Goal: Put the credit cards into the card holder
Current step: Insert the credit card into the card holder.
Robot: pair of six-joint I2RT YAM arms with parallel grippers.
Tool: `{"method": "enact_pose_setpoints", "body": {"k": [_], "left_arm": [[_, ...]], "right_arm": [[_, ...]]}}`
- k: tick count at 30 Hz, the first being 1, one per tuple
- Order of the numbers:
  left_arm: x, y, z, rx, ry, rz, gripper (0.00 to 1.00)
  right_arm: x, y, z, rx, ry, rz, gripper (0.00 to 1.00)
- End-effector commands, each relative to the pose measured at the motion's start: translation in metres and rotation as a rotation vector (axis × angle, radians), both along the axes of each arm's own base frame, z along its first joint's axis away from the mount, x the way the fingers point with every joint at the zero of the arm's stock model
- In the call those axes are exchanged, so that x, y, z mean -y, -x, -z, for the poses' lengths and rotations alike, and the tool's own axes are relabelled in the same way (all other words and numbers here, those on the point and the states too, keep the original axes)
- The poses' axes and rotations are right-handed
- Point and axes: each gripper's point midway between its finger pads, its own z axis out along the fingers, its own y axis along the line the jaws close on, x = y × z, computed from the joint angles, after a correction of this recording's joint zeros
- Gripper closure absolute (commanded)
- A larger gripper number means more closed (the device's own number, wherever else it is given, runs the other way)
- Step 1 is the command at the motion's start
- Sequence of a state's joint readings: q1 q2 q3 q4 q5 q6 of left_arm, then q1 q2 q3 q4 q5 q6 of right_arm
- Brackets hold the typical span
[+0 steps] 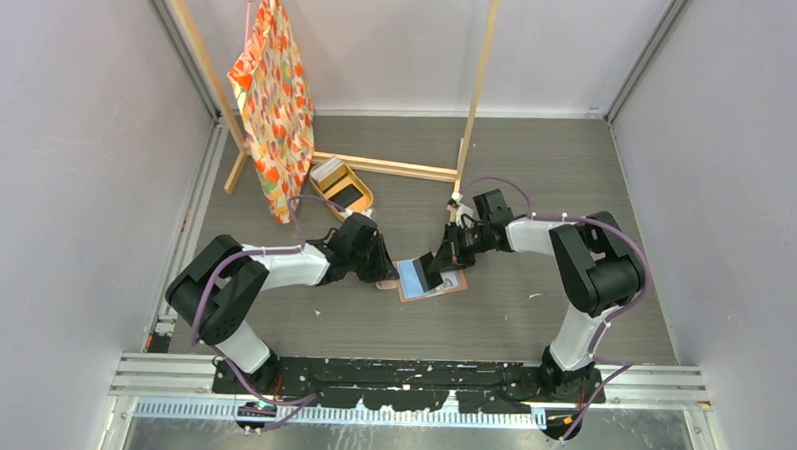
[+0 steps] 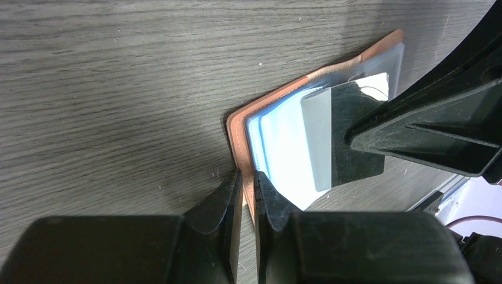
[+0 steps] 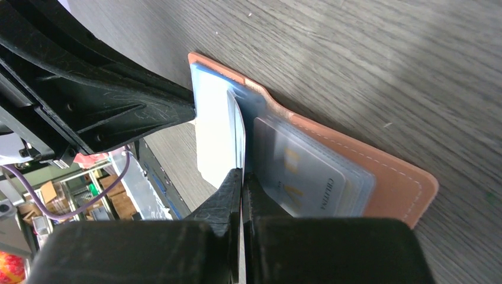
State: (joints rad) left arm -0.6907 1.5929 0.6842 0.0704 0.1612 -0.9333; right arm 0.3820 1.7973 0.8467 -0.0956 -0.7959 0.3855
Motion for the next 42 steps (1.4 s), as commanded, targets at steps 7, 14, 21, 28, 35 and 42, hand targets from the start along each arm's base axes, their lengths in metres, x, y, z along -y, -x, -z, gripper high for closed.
{"method": "enact_pose_setpoints", "body": {"k": [7,14,21,28,35,42], "left_arm": [[0.004,0.008,0.006,-0.005,0.015,0.04,0.86],[0.004,0.008,-0.001,0.034,0.041,0.036,0.85],[0.004,0.009,-0.009,0.07,0.07,0.045,0.84],[0.005,0.009,-0.015,0.099,0.095,0.053,0.84],[0.008,0.01,-0.024,0.135,0.138,0.072,0.84],[0.013,0.009,-0.035,0.178,0.184,0.093,0.83]], "right_arm": [[-0.002,0.001,0.004,0.053,0.061,-0.035,0.88],[0.001,0.0,-0.004,0.096,0.086,-0.087,0.8],[0.003,-0.002,-0.012,0.122,0.105,-0.122,0.73],[0.004,-0.003,-0.024,0.177,0.128,-0.159,0.67],[0.003,0.002,-0.031,0.202,0.162,-0.228,0.61],[0.007,0.006,-0.029,0.178,0.209,-0.277,0.56]]}}
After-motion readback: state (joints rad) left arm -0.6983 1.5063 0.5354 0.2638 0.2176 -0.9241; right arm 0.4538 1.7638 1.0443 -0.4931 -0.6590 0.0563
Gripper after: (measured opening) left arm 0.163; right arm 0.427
